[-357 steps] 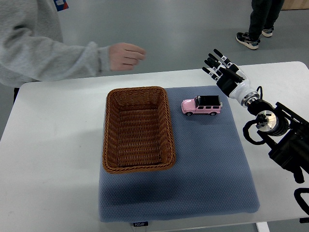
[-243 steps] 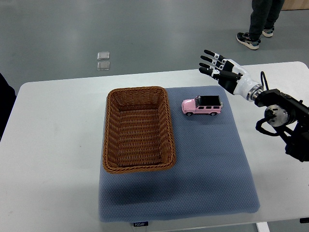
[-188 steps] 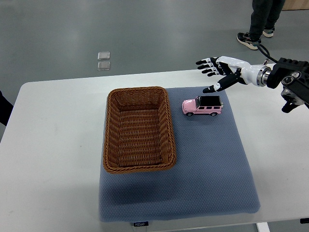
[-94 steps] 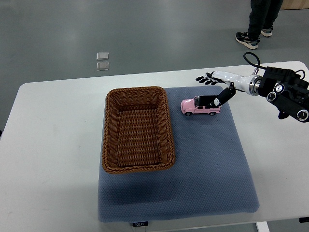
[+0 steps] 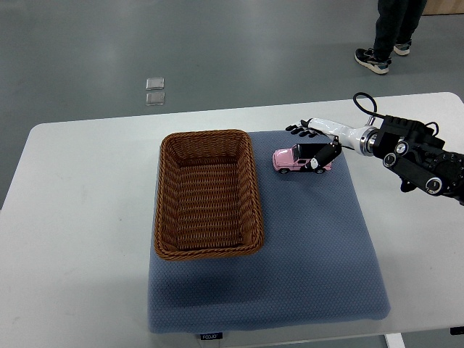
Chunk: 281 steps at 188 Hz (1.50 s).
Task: Place pink car in brown basket
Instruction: 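Close the right hand fingers around the pink car and lift it, then carry the held pink car over the wicker basket and lower it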
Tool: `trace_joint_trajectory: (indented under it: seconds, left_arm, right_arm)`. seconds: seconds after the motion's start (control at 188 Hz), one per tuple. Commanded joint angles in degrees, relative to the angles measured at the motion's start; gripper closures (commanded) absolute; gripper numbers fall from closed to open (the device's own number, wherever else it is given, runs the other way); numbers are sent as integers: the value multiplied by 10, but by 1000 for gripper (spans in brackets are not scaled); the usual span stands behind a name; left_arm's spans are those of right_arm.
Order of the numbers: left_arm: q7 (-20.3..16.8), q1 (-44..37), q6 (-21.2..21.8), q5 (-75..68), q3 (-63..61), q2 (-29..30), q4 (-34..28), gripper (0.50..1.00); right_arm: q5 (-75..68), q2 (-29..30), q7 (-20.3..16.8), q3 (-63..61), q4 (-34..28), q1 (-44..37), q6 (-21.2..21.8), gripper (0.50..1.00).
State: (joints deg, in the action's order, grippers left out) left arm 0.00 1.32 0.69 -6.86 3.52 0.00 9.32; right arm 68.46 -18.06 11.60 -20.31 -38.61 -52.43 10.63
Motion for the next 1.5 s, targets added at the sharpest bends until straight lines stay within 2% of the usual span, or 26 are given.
trace_joint_trajectory:
  seconds: [0.0,0.107,0.229,0.384,0.421,0.442,0.517,0.613,0.826,1.045,1.098,1.103,1.21,1.338,1.493]
  left_arm:
    - [0,0,0,0,0,0,0,500]
    - [0,0,0,0,0,0,0,500]
    - [0,0,0,0,1,0,0,500]
    - [0,0,0,0,1,0,0,500]
    - [0,0,1,0,1,0,0,500]
    - [0,0,1,0,1,0,0,500]
    - [0,0,0,0,2,0,0,500]
    - [0,0,1,0,2,0,-1,500]
    - [0,0,1,0,2,0,-2,500]
    - [0,0,1,0,2,0,0,500]
    - [0,0,1,0,2,0,0,500]
    - [0,0,0,0,1,0,0,500]
    - [0,0,0,0,0,0,0,500]
    - [0,0,0,0,1,0,0,500]
    - [0,0,0,0,2,0,-1,500]
  right_arm:
    - [0,7,-1,0,3,1,-4,607]
    - [0,10,0,6,7,2,-4,638]
    - [0,10,0,14,8,2,-5,705]
    - [0,10,0,26,13,1,-6,752]
    - [0,10,0,28,15,1,-6,787]
    - [0,10,0,30,17,1,-6,834]
    - [0,11,0,33,18,1,-6,918]
    - [0,10,1,39,18,-1,-7,1000]
    - [-10,-7,1,34,-3,-29,13,1000]
    - [-13,-89,-1,28,-75,-77,54,1000]
    - [-13,-89,-1,28,-75,-77,54,1000]
    - [-13,-107,-5,27,-99,-88,61,1000]
    - [-34,-126,-20,26,-154,-103,61,1000]
    - [-51,-113,-33,27,-166,-115,55,1000]
    - [-50,-61,-34,29,-160,-116,52,1000]
